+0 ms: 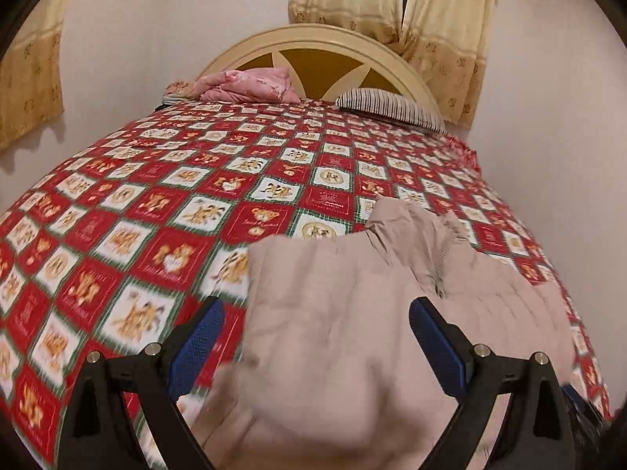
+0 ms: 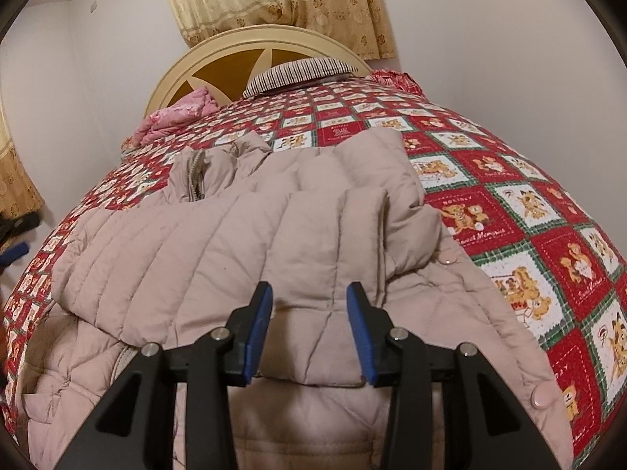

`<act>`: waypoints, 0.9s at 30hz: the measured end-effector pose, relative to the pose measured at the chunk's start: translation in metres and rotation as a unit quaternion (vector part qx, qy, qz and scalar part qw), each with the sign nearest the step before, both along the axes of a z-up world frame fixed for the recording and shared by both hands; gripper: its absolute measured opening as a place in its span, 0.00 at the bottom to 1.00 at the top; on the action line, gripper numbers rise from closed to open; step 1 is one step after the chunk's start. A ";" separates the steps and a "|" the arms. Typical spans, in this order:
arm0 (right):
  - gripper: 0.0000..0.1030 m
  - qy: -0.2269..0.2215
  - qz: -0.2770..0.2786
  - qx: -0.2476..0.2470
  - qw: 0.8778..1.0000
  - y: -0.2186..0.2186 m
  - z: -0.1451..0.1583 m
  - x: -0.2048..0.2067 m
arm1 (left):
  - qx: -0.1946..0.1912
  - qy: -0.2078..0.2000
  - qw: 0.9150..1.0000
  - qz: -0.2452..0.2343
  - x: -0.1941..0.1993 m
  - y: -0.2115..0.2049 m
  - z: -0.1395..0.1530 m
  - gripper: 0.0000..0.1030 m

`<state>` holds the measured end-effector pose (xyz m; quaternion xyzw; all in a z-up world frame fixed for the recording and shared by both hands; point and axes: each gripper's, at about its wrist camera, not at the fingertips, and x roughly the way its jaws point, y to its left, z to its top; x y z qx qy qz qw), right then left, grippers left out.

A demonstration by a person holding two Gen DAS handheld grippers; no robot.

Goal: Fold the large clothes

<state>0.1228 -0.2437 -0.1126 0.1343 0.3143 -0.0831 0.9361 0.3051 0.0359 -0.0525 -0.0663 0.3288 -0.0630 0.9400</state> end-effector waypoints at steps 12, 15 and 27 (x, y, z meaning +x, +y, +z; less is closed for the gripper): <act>0.42 0.012 0.005 0.007 1.000 -0.001 -0.005 0.004 | 0.016 0.076 0.995 0.068 0.062 0.018 -0.081 0.94; 0.42 0.019 0.008 0.003 1.000 0.001 -0.006 0.006 | -0.040 0.096 0.991 0.082 0.065 0.036 -0.090 0.94; 0.44 -0.010 0.044 0.012 0.999 0.009 0.055 0.034 | -0.081 -0.010 0.995 0.063 0.030 0.039 -0.064 0.94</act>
